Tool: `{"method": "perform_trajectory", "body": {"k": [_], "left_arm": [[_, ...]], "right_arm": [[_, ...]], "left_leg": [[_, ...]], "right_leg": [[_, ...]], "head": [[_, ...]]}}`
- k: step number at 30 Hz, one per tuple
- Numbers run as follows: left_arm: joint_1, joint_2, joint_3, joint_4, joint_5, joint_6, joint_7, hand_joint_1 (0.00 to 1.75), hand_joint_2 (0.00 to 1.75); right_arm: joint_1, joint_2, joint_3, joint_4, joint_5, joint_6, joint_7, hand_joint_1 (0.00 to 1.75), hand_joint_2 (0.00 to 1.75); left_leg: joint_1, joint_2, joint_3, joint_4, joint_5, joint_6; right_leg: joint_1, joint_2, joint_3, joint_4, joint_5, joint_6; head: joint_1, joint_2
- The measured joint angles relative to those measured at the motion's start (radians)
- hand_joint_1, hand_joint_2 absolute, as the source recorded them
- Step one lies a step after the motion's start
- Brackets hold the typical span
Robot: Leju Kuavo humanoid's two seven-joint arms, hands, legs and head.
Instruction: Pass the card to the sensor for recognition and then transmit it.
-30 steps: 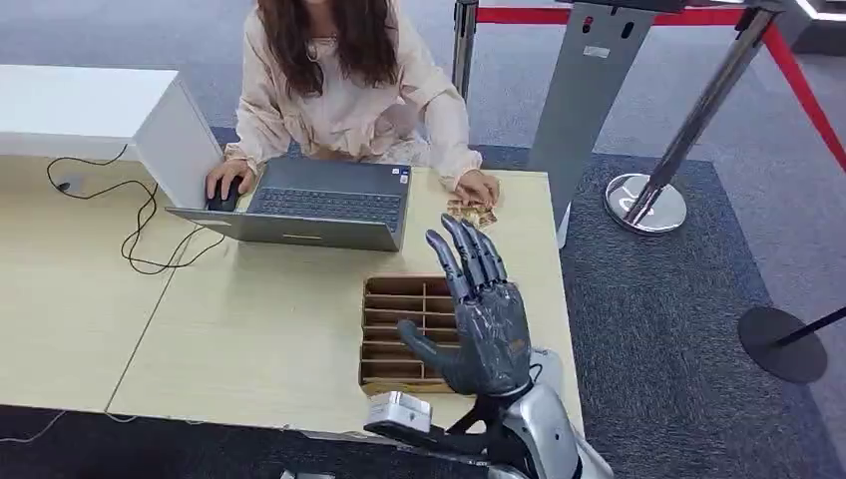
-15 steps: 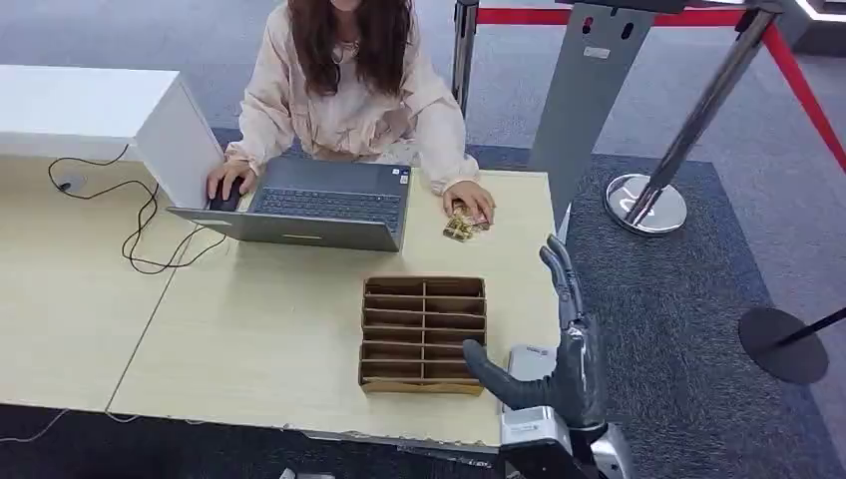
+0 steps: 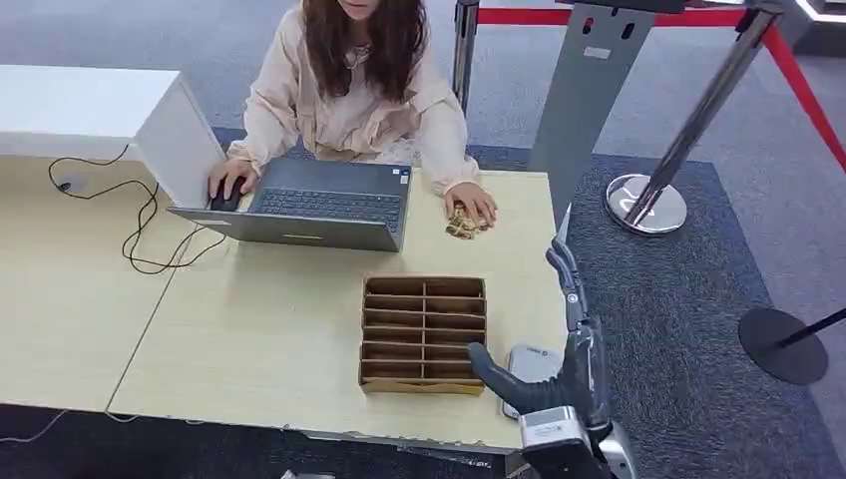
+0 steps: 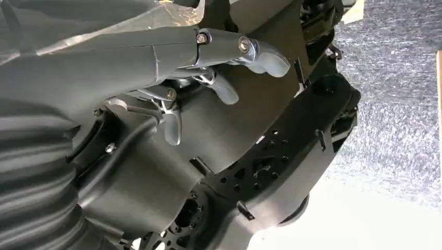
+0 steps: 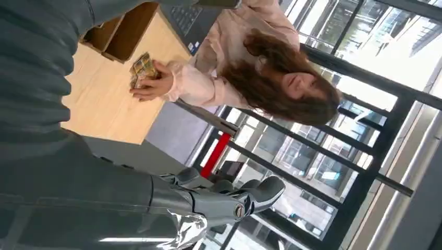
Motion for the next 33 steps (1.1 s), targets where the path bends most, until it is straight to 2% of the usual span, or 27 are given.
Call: {"method": "perform_trajectory", "body": {"k": [5, 10, 33], "left_arm": [[0.004, 0.002, 0.0, 0.0, -0.005, 0.039, -0.039, 0.0, 1.75], [0.004, 0.002, 0.0, 0.0, -0.018, 0.061, -0.066, 0.0, 1.75], [0.006, 0.002, 0.0, 0.0, -0.021, 0.06, -0.1, 0.0, 1.75]], "right_arm": [[-0.001, -0.005, 0.002, 0.01, -0.009, 0.0, 0.001, 0.0, 1.75], [-0.004, -0.007, 0.006, 0.029, 0.082, 0.0, 0.031, 0.0, 1.75], [-0.002, -0.029, 0.02, 0.082, 0.111, 0.0, 0.065, 0.0, 1.75]], "left_leg": [[0.0, 0.0, 0.0, 0.0, 0.0, 0.0], [0.0, 0.0, 0.0, 0.0, 0.0, 0.0], [0.0, 0.0, 0.0, 0.0, 0.0, 0.0]], "right_leg": [[0.0, 0.0, 0.0, 0.0, 0.0, 0.0], [0.0, 0.0, 0.0, 0.0, 0.0, 0.0], [0.0, 0.0, 0.0, 0.0, 0.0, 0.0]], "head": [[0.0, 0.0], [0.0, 0.0], [0.0, 0.0]]}}
